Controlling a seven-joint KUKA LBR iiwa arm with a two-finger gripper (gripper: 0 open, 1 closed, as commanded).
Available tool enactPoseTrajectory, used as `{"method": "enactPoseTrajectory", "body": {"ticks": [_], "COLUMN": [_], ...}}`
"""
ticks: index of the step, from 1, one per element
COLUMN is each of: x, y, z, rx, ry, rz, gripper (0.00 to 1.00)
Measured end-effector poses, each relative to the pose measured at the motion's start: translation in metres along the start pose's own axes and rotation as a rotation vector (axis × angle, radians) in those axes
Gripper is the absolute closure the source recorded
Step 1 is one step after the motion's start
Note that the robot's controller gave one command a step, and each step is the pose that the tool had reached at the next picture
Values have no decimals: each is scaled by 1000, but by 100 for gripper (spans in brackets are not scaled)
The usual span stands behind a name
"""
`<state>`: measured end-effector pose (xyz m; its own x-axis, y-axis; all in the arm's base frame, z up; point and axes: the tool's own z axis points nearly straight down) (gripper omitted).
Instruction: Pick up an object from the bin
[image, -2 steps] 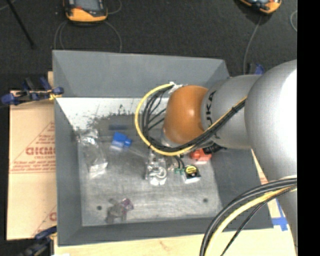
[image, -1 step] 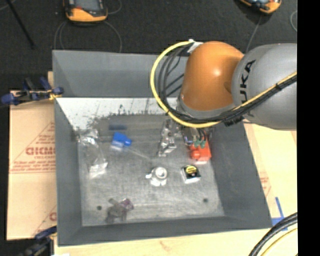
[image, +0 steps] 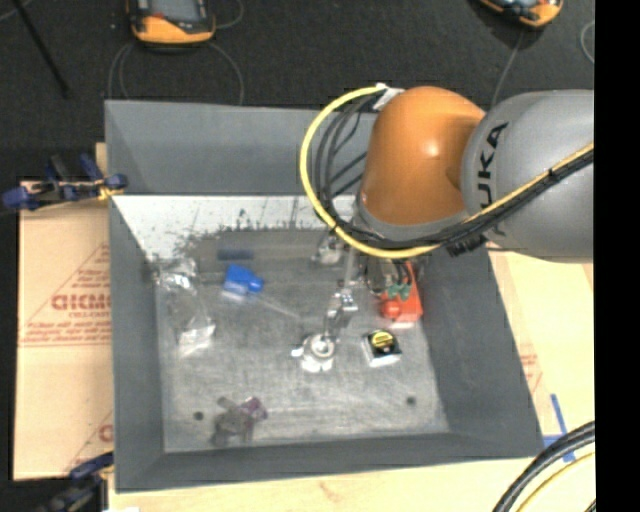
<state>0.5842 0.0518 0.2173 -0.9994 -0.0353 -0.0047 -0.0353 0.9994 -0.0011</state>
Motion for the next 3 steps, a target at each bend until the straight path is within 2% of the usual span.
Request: {"method": "enactPoseTrajectory", "body": {"ticks": [1,2,3], "x": [32,30,30], "y": [-16,-15,-15], "z": [138,133,133], "rx": [-1,-1,-1], "ry": [8,1,1], "rz": [-159,-158,-158], "gripper": [0,100,0]}}
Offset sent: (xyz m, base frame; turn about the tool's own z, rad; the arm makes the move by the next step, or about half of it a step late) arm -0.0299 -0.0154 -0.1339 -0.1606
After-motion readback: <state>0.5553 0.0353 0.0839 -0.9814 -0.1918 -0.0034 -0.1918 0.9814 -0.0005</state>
